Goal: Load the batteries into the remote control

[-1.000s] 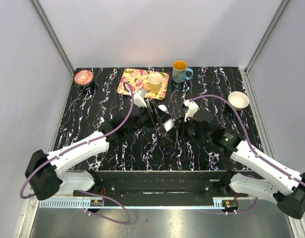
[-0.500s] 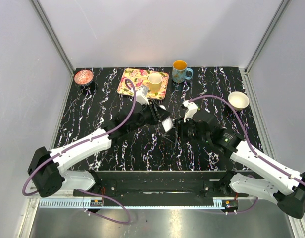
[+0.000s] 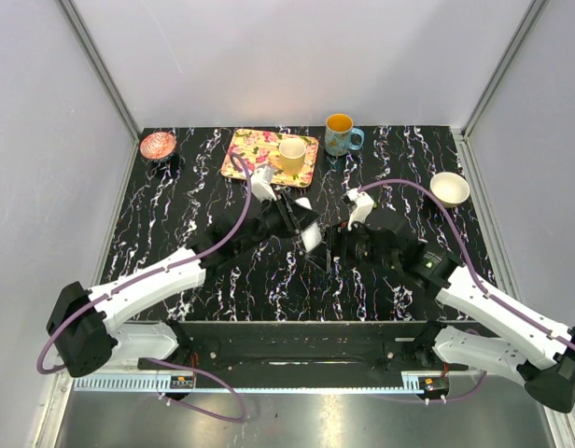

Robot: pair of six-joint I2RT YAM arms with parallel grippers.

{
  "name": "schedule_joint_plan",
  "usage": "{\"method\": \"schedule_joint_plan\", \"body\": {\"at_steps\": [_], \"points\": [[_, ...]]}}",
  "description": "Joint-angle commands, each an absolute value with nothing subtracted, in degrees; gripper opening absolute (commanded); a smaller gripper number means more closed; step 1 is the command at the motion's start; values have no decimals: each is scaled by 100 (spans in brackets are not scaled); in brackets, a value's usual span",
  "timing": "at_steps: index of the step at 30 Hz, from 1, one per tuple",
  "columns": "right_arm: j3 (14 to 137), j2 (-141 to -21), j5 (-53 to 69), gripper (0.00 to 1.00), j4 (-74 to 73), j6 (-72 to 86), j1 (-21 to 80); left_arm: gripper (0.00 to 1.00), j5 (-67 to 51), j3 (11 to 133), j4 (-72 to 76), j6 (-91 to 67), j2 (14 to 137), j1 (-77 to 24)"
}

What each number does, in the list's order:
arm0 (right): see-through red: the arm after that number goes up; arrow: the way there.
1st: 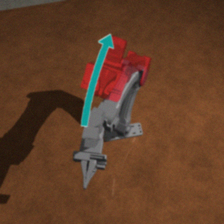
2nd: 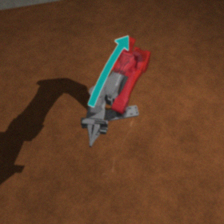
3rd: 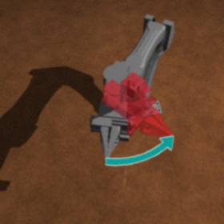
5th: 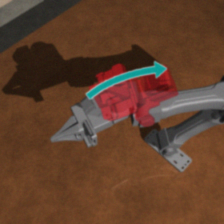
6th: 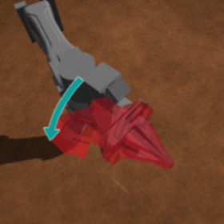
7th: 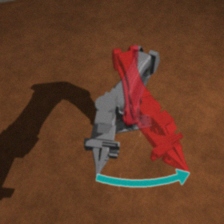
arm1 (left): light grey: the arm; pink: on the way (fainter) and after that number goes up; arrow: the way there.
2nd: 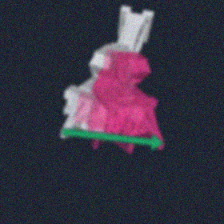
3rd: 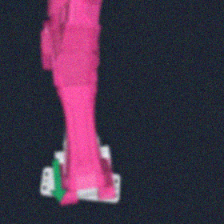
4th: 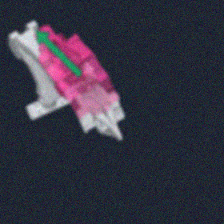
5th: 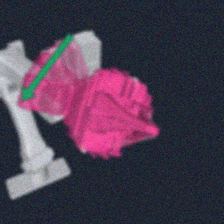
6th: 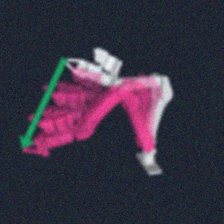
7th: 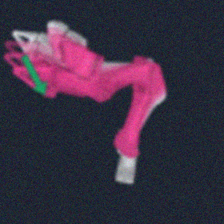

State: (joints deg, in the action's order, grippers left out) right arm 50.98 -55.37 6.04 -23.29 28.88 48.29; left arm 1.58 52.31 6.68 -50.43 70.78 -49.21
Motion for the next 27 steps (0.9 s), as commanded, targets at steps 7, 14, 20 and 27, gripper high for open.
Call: {"method": "schedule_joint_plan", "body": {"at_steps": [7, 14, 20, 27], "points": [[4800, -4739, 932, 86, -1223, 3803, 4869, 0, -184, 3623, 3229, -4834, 5722, -4447], [4614, -5141, 1195, 89, -651, 4526, 4869, 0, -158, 2927, 4324, -4579, 5458, -4447], [4500, -5274, 1204, 85, -150, 4895, 4878, 0, 183, 2751, 4404, -4649, 5300, -4447], [4377, -5238, 1020, 80, 130, 5272, 4869, 0, 1088, 2646, 3903, -4921, 5115, -4447]]}}
